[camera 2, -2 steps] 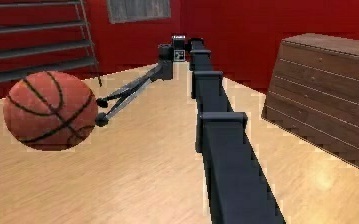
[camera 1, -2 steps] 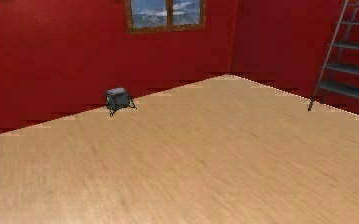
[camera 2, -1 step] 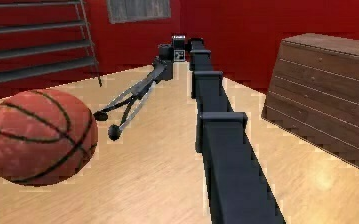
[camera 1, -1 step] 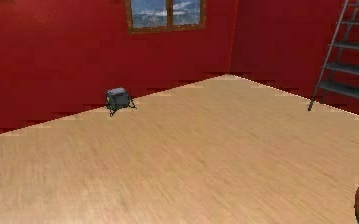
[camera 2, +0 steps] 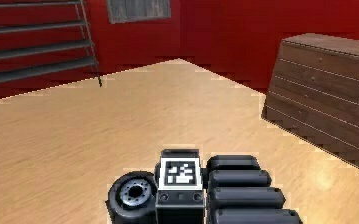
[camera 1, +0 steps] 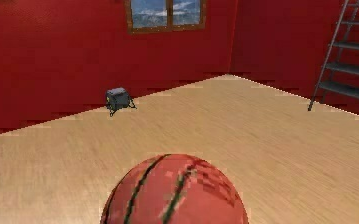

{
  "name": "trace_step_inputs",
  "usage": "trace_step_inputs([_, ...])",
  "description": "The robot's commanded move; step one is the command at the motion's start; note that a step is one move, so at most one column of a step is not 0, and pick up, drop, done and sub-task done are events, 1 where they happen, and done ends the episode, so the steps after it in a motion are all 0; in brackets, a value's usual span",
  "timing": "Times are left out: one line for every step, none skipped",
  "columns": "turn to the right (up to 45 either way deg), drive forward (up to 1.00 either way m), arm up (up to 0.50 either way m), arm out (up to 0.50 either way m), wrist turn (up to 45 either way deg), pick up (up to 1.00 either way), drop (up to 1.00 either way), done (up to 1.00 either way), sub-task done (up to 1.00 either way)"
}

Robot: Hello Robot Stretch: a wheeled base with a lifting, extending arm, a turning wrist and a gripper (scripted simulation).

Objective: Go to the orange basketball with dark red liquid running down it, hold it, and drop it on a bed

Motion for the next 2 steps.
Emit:
trace_step_inputs([45.0, 0.00, 0.00, 0.00, 0.0, 0.00, 0.00, 0.00, 0.00])
trace_step_inputs([45.0, 0.00, 0.00, 0.00, 0.0, 0.00, 0.00, 0.00, 0.00])
